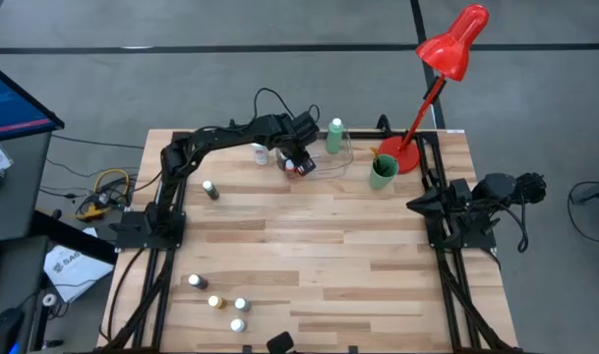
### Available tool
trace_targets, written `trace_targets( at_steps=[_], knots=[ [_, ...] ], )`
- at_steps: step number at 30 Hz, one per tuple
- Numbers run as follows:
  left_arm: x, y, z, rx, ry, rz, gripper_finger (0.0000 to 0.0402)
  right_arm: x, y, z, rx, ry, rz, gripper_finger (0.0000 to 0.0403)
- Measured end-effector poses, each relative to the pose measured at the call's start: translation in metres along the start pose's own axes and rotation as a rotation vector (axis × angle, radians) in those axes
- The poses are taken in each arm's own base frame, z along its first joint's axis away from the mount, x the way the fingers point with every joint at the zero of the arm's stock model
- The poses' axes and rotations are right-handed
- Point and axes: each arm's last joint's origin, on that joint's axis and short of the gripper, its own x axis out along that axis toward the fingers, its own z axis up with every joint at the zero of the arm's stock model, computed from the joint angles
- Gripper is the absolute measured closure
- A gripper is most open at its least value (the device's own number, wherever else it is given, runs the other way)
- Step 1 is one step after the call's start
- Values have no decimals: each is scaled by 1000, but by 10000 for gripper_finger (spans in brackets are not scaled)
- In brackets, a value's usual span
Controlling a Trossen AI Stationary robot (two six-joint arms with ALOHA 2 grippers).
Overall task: Pick & Place Paint Supplies
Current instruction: Put the small purple paint bottle into the transparent bin
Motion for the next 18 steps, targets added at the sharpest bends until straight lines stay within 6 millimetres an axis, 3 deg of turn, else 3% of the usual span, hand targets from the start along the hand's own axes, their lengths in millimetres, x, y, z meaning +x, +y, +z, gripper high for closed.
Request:
trace_targets(
  at_steps=[18],
  knots=[
    [0, 0, 0, 0, -2, 4, 271, 0, 0, 0, 0, 0, 0, 381]
  ],
)
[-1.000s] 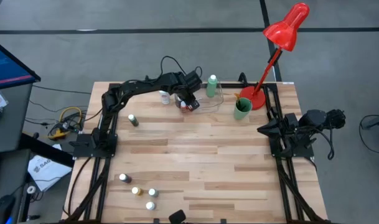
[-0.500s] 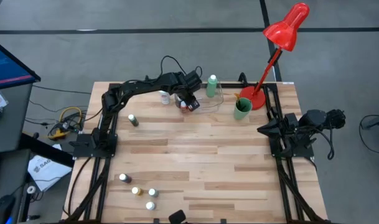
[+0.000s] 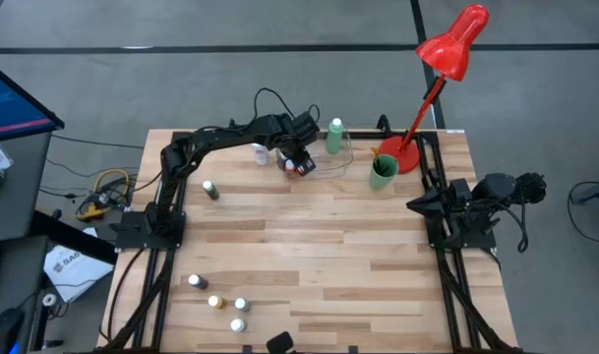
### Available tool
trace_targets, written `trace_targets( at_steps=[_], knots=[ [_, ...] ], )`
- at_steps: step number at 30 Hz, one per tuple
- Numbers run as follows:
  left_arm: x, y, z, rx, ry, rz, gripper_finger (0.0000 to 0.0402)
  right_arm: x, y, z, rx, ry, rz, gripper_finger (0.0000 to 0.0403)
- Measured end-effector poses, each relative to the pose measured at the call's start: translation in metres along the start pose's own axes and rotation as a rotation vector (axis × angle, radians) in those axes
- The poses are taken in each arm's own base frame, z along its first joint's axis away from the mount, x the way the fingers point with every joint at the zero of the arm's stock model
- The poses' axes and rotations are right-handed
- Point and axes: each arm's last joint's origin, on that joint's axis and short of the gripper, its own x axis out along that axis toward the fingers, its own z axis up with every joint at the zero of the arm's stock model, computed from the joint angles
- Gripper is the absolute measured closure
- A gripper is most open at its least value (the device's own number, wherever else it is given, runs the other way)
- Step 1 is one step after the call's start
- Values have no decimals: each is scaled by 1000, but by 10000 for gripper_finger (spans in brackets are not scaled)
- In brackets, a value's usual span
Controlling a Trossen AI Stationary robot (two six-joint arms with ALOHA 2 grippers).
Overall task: Pick & Place Paint Supplies
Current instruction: Put the small purple paint bottle into the transparent bin, then put the small blue paint bottle into the transparent bin
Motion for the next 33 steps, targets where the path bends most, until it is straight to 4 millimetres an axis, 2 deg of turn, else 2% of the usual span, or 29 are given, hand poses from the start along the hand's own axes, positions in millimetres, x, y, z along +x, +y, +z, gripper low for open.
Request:
trace_targets(
  at_steps=[15, 19, 24, 27, 30, 33],
  knots=[
    [0, 0, 0, -1, -3, -1, 241, 0, 0, 0, 0, 0, 0, 381],
    [-14, 2, 2, 4, -34, -4, 242, 0, 0, 0, 0, 0, 0, 381],
    [-66, 8, 5, 8, -141, -12, 239, 0, 0, 0, 0, 0, 0, 381],
    [-114, 11, -1, 3, -207, -21, 234, 0, 0, 0, 0, 0, 0, 381],
    [-165, 11, -20, 17, -231, -38, 230, 0, 0, 0, 0, 0, 0, 381],
    [-212, 9, -50, -1, -191, -67, 226, 0, 0, 0, 0, 0, 0, 381]
  ],
)
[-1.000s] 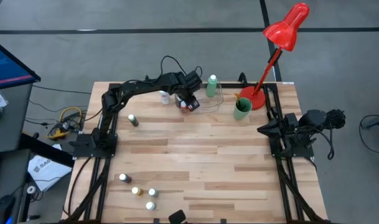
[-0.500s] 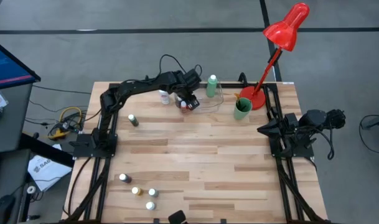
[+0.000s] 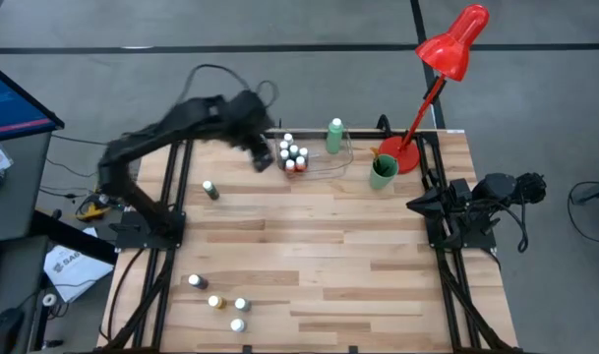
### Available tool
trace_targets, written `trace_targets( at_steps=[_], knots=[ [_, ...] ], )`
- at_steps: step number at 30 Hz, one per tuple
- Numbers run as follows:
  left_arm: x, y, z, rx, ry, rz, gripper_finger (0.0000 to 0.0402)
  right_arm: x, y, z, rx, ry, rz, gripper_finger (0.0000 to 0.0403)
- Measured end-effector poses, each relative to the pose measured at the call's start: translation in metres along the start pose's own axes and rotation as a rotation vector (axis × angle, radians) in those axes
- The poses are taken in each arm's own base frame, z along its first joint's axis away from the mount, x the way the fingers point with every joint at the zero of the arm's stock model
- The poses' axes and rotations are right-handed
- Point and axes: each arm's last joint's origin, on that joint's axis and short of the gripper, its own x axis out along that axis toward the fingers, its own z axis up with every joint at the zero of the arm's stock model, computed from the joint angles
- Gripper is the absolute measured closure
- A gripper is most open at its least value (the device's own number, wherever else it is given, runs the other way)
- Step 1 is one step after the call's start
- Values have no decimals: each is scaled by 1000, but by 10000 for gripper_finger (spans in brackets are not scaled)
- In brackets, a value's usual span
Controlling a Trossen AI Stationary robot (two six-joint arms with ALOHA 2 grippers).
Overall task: Pick & Place Paint Supplies
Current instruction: Put the small blue paint bottle into the transparent bin
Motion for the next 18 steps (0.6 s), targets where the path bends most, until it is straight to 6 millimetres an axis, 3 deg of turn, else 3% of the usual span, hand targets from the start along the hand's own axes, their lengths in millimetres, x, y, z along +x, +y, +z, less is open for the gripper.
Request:
trace_targets(
  at_steps=[4, 10, 14, 18],
  knots=[
    [-62, -10, -37, -73, 65, -39, 220, 0, 0, 0, 0, 0, 0, 381],
    [-130, -34, -88, -169, 94, -166, 218, 0, 0, 0, 0, 0, 0, 381],
    [-155, -51, -113, -187, 121, -263, 219, 0, 0, 0, 0, 0, 0, 381],
    [-156, -71, -139, -137, 190, -302, 219, 0, 0, 0, 0, 0, 0, 381]
  ],
)
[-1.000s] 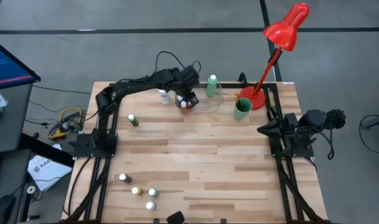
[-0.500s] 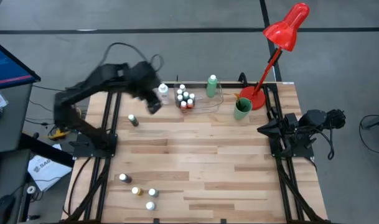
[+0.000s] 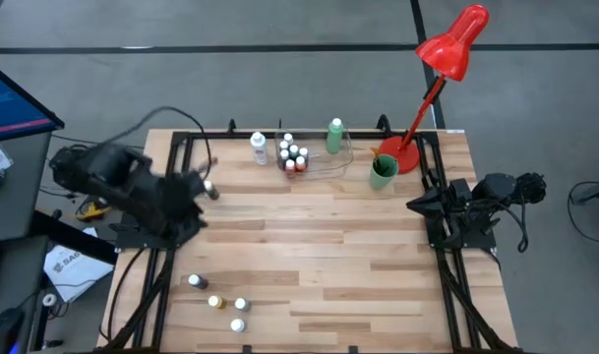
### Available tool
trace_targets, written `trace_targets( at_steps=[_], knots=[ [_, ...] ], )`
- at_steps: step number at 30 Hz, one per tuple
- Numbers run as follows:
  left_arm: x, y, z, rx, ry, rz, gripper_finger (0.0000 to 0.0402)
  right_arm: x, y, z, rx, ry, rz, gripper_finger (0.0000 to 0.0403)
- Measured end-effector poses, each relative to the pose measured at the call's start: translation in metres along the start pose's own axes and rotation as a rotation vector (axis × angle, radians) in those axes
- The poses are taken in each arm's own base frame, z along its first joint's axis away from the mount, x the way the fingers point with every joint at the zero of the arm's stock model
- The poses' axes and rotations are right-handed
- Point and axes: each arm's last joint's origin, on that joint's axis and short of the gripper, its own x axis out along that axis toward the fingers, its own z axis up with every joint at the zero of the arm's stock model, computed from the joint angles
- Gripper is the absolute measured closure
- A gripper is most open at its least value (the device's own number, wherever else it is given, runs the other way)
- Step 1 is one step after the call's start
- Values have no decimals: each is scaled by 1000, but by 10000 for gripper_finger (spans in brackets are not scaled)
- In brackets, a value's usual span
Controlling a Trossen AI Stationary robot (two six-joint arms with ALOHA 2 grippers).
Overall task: Pick & Place Paint Supplies
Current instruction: Put the small blue paint bottle into the transparent bin
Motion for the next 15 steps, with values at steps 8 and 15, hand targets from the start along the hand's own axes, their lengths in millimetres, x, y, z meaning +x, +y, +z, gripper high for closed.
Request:
trace_targets(
  at_steps=[8, 15],
  knots=[
    [58, -16, -50, 77, 200, 128, 220, 0, 0, 0, 0, 0, 0, 381],
    [102, -28, -90, 175, 283, 97, 209, 0, 0, 0, 0, 0, 0, 381]
  ],
)
